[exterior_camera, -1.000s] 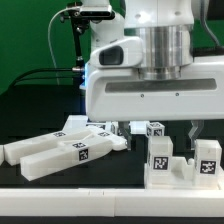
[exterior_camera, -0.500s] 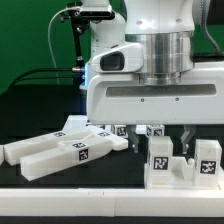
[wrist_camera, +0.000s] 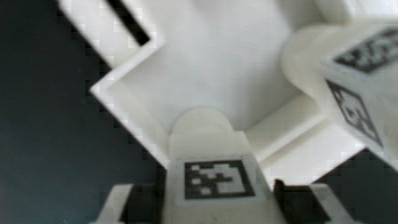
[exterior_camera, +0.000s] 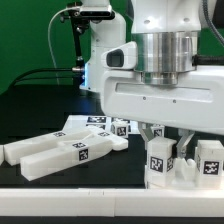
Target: Assemble chair
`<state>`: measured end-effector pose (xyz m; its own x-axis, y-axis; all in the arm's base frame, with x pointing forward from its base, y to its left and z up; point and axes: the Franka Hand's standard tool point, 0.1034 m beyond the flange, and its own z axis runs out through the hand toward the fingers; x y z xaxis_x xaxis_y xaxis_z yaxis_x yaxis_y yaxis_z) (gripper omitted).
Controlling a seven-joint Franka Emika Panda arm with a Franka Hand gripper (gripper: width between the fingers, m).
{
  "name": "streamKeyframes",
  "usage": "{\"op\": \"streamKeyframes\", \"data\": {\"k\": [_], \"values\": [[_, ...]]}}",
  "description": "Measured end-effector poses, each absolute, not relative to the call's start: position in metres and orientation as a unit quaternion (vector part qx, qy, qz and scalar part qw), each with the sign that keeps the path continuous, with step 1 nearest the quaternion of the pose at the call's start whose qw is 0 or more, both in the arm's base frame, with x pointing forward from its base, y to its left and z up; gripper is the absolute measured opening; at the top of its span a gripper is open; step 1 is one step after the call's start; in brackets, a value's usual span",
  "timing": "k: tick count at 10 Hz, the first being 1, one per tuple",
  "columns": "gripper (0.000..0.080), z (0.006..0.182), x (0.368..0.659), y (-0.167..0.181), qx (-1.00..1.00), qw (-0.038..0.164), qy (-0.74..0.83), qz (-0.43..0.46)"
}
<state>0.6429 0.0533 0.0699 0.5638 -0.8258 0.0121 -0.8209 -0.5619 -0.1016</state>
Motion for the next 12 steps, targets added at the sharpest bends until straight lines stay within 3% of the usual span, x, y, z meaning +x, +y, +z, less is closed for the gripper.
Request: {"op": "streamKeyframes", "data": {"k": [3, 4, 5, 7, 9, 12], "values": [[0.0284, 0.072, 0.649, 0.055, -0.713, 0.068, 0.698, -0.013], [0.0284, 0.071, 0.648, 0.055, -0.713, 0.067, 0.697, -0.013], [0.0341, 0.071, 0.648, 0.055, -0.717, 0.067, 0.693, -0.014], [0.0592, 0.071, 0.647, 0.053, -0.791, 0.06, 0.609, -0.02], [0.0638, 0.07, 0.647, 0.045, -0.895, 0.053, 0.441, -0.029], [0.0646, 0.07, 0.647, 0.044, -0.926, 0.048, 0.372, -0.034]]}}
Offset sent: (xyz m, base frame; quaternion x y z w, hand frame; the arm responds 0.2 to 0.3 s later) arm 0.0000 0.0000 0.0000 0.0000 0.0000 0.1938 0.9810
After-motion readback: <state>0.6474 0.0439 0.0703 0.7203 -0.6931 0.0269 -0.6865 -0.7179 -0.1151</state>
